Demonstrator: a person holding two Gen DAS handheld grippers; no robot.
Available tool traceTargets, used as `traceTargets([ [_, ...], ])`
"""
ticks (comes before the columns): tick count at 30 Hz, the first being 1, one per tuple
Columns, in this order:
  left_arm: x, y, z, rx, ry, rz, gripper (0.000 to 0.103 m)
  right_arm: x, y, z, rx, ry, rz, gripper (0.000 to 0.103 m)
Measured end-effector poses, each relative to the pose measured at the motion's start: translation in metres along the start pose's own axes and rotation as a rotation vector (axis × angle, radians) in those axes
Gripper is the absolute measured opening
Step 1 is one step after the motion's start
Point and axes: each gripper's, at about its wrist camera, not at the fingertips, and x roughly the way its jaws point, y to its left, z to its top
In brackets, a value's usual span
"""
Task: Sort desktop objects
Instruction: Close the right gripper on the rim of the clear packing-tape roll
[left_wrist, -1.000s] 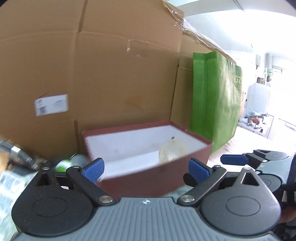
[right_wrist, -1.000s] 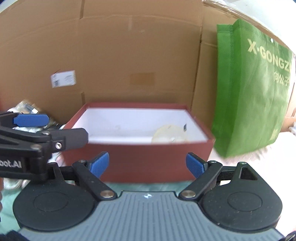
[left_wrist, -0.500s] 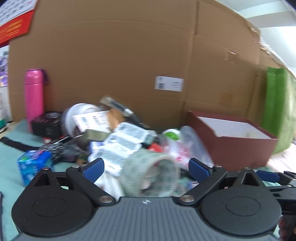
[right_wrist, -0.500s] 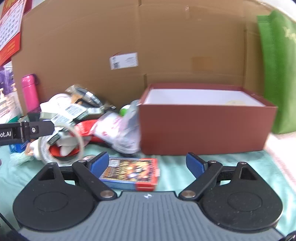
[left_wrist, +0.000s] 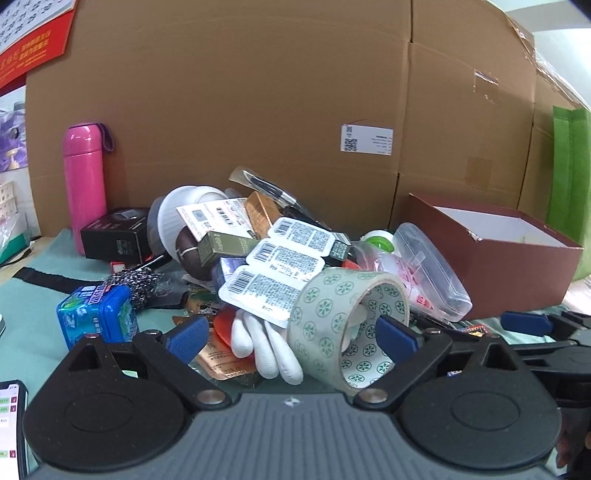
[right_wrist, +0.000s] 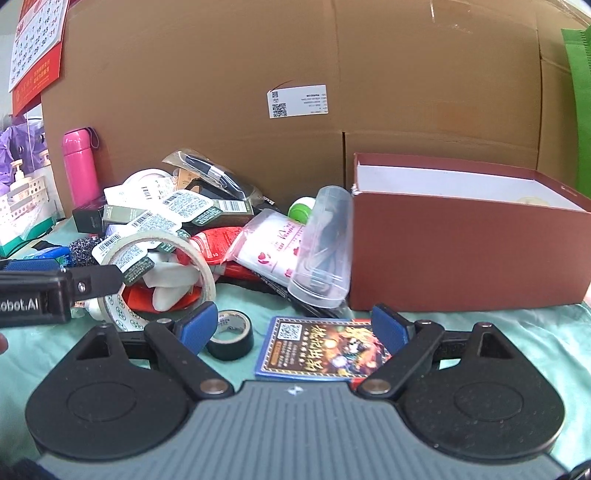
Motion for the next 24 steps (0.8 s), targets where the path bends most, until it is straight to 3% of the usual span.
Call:
traceTargets([
  [9, -0.002, 0.002, 0.010, 0.036, -0.036, -0.052, 0.093, 0.014, 0.010, 0.001, -0.020, 0.000, 0.014, 0.086],
  [12, 0.002, 0.000, 0.009, 0.067, 0.000, -0.082, 0.078, 0.019, 0.014, 0.003, -0.019, -0.008, 0.028, 0.082],
  [14, 0.005, 0.000, 0.008, 0.059, 0.023, -0.082, 0.059, 0.023, 0.017, 0.004, -0.024, -0.006, 0.044, 0.074],
  [18, 0.007, 0.003, 0.007, 0.047, 0.040, -0.103, 0.041, 0.030, 0.023, 0.005, -0.041, 0.004, 0.073, 0.061],
  [19, 0.007, 0.002, 0.008, 0.050, 0.044, -0.121, 0.033, 0.031, 0.024, 0.005, -0.044, 0.003, 0.080, 0.058],
  [24, 0.007, -0.002, 0.008, 0.077, 0.042, -0.118, 0.030, 0.035, 0.027, 0.007, -0.048, -0.003, 0.121, 0.045],
])
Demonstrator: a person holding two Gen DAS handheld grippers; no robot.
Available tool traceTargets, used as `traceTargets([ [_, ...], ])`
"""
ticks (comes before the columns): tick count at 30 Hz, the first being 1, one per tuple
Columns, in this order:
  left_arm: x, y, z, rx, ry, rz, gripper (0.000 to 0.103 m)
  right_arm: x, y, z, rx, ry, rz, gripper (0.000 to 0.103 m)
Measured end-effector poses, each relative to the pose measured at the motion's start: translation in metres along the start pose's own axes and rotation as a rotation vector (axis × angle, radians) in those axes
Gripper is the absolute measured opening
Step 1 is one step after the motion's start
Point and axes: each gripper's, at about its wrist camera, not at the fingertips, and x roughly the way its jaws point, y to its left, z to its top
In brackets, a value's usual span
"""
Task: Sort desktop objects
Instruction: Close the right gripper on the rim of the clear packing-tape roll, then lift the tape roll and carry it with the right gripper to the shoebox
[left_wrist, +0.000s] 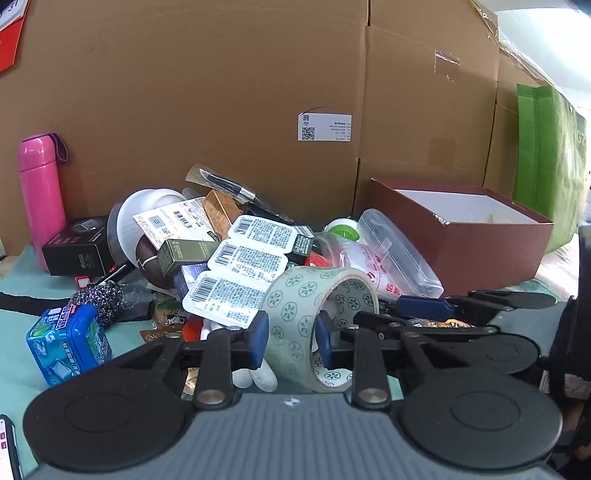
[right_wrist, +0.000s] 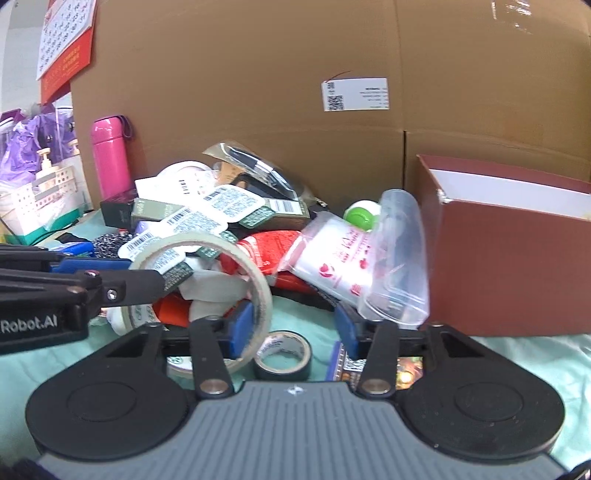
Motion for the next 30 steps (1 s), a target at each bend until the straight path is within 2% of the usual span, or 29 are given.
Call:
traceTargets([
  [4, 0.001, 0.003, 0.000, -0.015, 0.012, 0.003, 0.034, 0.003, 0.002, 0.001, -0.004, 0.011, 0.030, 0.027],
  [6, 0.001, 0.004, 0.000, -0.019, 0.029, -0.002, 0.032, 0.001, 0.003, 0.002, -0.003, 0.010, 0.049, 0.017],
  [8, 0.001, 0.003, 0.001, -0.014, 0.038, -0.004, 0.025, -0.004, 0.004, 0.003, -0.009, 0.001, 0.068, 0.004],
  [14, -0.002, 0.014, 0.001, -0.038, 0.057, 0.006, 0.018, -0.017, 0.010, 0.006, -0.046, -0.029, 0.097, 0.004],
  [18, 0.000, 0.021, 0.001, -0.060, 0.063, 0.006, 0.018, -0.014, 0.017, 0.005, -0.079, -0.029, 0.105, 0.005],
  [25, 0.004, 0.015, -0.002, -0.023, 0.070, 0.027, 0.022, -0.006, 0.023, 0.004, -0.091, 0.004, 0.068, 0.006],
  [30, 0.000, 0.013, -0.001, -0.025, 0.081, 0.027, 0.018, -0.011, 0.022, 0.004, -0.090, 0.013, 0.076, 0.006],
])
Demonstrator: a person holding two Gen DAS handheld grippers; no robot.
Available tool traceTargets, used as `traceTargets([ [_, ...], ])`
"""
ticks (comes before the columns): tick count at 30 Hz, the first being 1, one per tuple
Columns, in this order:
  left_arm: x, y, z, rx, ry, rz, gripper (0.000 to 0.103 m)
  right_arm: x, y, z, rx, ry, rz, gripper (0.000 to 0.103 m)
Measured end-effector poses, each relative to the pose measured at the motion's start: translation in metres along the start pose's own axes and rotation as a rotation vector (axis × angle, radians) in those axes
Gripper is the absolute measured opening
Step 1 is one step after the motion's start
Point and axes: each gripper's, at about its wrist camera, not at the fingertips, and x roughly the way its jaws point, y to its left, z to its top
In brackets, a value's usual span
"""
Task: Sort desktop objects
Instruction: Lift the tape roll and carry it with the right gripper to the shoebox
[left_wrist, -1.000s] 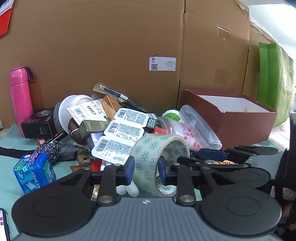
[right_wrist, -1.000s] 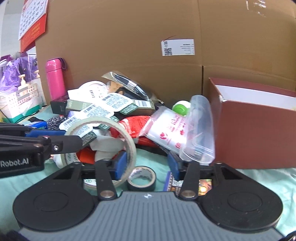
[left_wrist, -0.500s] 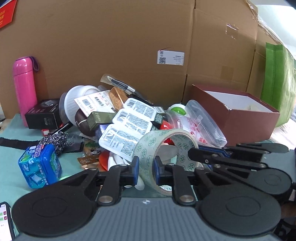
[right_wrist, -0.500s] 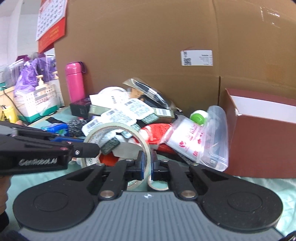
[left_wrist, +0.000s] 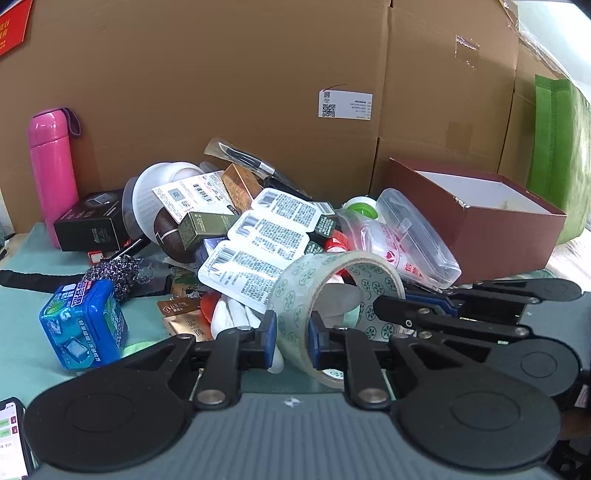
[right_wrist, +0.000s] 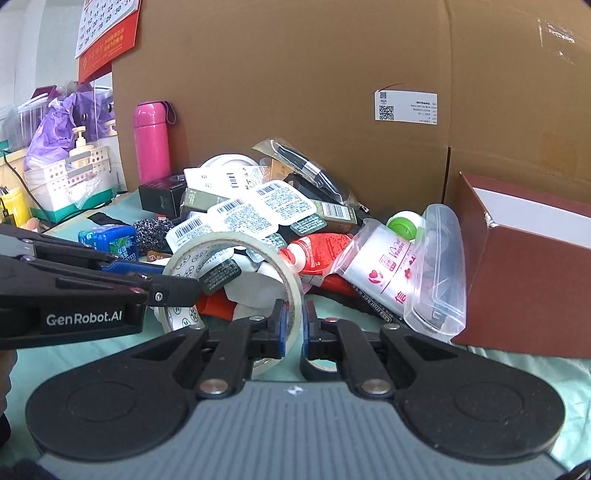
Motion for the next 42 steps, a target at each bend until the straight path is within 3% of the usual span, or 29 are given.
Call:
traceTargets([
  [5, -0.015, -0.007, 0.006, 0.005, -0.027, -0.014, 0.018, -0.017, 0.000, 0.004, 0.001, -0.027, -0.014, 0.006],
  [12, -0.030, -0.027, 0.029, 0.035, -0.109, -0.069, 0.018, -0.053, -0.014, 0.018, 0.016, -0.137, -0.059, 0.006],
  [25, 0.011, -0.094, 0.104, 0.115, -0.187, -0.237, 0.016, -0.082, -0.091, 0.063, 0.042, -0.270, -0.264, 0.006],
  [34, 0.072, -0.138, 0.142, 0.133, -0.139, -0.325, 0.015, -0.068, -0.163, 0.086, 0.087, -0.211, -0.367, 0.006],
  [42, 0.137, -0.164, 0.148, 0.133, 0.004, -0.346, 0.014, -0.030, -0.216, 0.084, 0.140, -0.073, -0.383, 0.007],
])
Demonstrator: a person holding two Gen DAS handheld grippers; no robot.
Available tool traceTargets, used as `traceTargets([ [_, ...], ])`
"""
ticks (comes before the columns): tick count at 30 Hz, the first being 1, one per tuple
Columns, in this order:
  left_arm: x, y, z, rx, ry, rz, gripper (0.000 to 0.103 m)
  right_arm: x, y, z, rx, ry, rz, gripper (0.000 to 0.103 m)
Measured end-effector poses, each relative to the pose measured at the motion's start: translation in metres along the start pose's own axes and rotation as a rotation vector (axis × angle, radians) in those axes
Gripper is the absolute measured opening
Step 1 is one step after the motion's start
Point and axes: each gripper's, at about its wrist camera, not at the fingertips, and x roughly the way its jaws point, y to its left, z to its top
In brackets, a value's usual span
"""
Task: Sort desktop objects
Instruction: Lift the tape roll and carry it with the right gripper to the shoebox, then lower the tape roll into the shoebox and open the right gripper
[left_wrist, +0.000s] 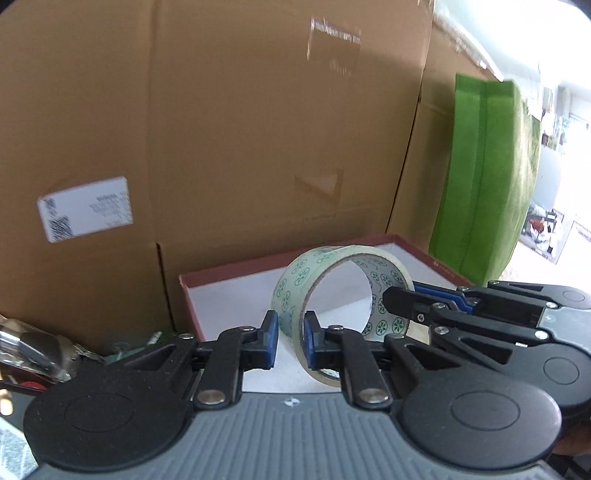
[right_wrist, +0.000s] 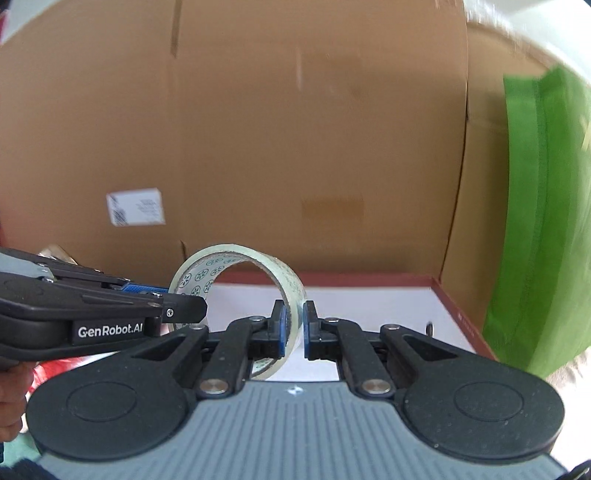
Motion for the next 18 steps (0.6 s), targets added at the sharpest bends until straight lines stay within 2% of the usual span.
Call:
traceTargets([
  [7, 0.037, -0.003, -0.002, 0.000, 0.088, 0.010, 0.013, 0.037, -0.025, -0.009, 0.087, 0.138, 0.020, 0.007],
  [10, 0.046, -0.007, -0.002, 0.026, 0.110, 0.023, 0.013, 0.043, -0.025, -0.018, 0.090, 0.170, 0.024, 0.007],
  [18, 0.070, -0.009, 0.001, 0.071, 0.182, 0.051, 0.013, 0.072, -0.031, -0.018, 0.114, 0.261, 0.022, 0.006],
])
